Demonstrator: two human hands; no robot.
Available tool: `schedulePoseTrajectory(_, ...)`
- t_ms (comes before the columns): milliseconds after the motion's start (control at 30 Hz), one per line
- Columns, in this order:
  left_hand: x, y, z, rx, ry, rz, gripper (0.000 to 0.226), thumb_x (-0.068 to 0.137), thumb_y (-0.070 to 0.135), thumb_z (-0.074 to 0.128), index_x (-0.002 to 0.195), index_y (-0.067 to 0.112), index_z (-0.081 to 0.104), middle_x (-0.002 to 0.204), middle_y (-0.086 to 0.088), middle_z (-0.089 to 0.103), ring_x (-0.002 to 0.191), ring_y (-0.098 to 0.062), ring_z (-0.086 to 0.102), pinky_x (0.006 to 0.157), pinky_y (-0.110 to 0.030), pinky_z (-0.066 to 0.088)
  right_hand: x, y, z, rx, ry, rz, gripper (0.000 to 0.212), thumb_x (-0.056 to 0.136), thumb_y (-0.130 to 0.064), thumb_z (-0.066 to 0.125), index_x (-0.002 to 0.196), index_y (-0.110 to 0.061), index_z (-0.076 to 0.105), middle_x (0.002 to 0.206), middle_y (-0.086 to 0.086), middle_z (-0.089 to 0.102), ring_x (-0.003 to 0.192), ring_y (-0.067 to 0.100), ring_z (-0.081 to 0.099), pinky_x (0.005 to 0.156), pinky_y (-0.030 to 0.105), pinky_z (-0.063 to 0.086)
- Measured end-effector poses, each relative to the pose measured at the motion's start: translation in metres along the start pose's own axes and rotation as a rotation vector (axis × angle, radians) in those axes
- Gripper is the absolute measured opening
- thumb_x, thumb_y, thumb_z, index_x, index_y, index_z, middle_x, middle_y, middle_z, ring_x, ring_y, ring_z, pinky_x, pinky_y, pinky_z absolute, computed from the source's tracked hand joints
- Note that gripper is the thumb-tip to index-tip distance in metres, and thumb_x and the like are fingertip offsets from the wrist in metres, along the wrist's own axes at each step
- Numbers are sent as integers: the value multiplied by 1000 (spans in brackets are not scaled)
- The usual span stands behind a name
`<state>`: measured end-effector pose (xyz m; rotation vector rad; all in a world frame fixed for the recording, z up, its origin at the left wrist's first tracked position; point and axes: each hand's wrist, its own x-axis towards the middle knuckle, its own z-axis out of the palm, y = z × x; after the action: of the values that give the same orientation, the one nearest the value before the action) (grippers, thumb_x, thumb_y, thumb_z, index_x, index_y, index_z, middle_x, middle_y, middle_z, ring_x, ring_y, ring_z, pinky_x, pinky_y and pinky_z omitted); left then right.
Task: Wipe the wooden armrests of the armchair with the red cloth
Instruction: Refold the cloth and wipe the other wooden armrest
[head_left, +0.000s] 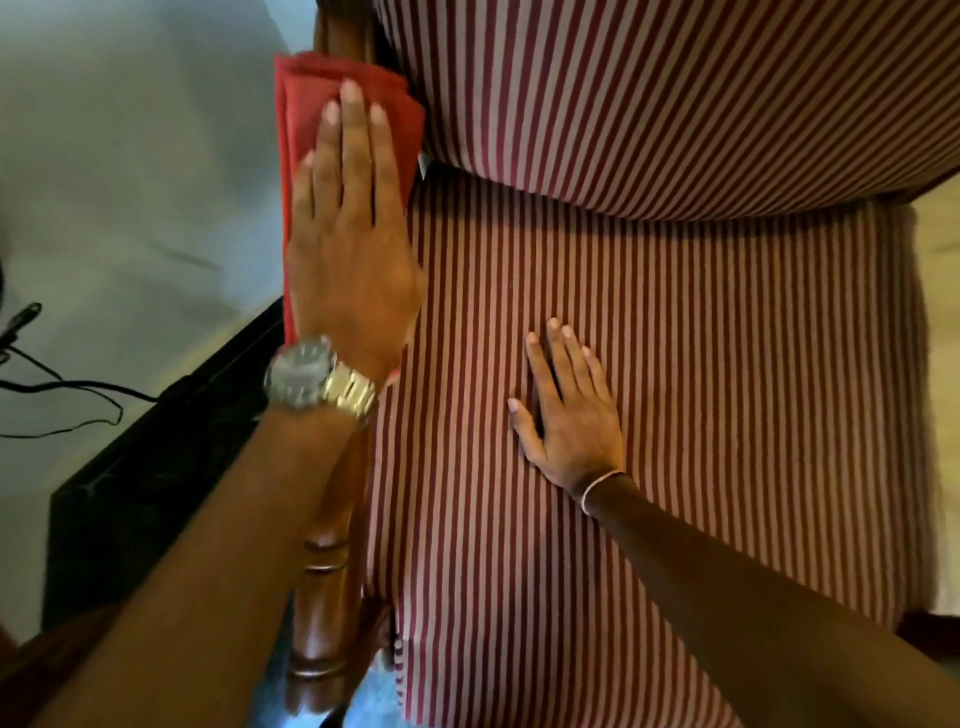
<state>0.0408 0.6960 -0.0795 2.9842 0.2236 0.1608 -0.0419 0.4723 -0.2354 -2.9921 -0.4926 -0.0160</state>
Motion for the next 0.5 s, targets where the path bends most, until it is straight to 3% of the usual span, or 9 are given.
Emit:
schedulePoseTrajectory(67, -65, -5, -5, -7, 0, -35, 63, 106, 18, 32, 162, 9, 5, 171, -13, 4, 159, -30, 6, 129, -46, 13, 0, 0, -1, 11, -7, -1, 71, 103, -54, 34, 162, -15, 23, 171, 13, 19, 161, 25, 15, 131, 44, 16)
schedulePoseTrajectory(200, -194, -19, -18, 56, -131, 60, 60, 108, 30, 26, 159, 1, 17, 169, -21, 11, 156, -35, 11, 128, -46, 10, 0, 0, 0, 22, -37, 6, 72, 103, -56, 30, 163, -16, 20, 172, 11, 15, 161, 23, 11, 132, 42, 11)
schedulePoseTrajectory(300, -145, -15, -15, 163, -130, 122, 64, 103, 23, 40, 159, 1, 18, 169, -21, 12, 157, -35, 10, 127, -48, 11, -3, -2, 1, 33, -39, 11, 72, 103, -56, 29, 163, -17, 20, 172, 11, 16, 161, 23, 11, 132, 42, 11)
schedulePoseTrajectory(433, -12, 6, -1, 118, -61, 95, 69, 99, 18, 33, 161, 6, 6, 171, -15, 2, 159, -32, 3, 129, -48, 7, -7, 0, -1, 48, -47, 4, 72, 103, -56, 30, 163, -17, 21, 172, 12, 16, 161, 24, 12, 132, 43, 13)
schedulePoseTrajectory(500, 14, 8, 2, 103, -30, 52, 69, 97, 14, 30, 161, 7, 6, 171, -14, 5, 159, -31, 5, 129, -47, 8, -6, 0, -2, 65, -45, -7, 72, 103, -56, 30, 163, -16, 21, 172, 12, 16, 161, 25, 12, 132, 44, 13)
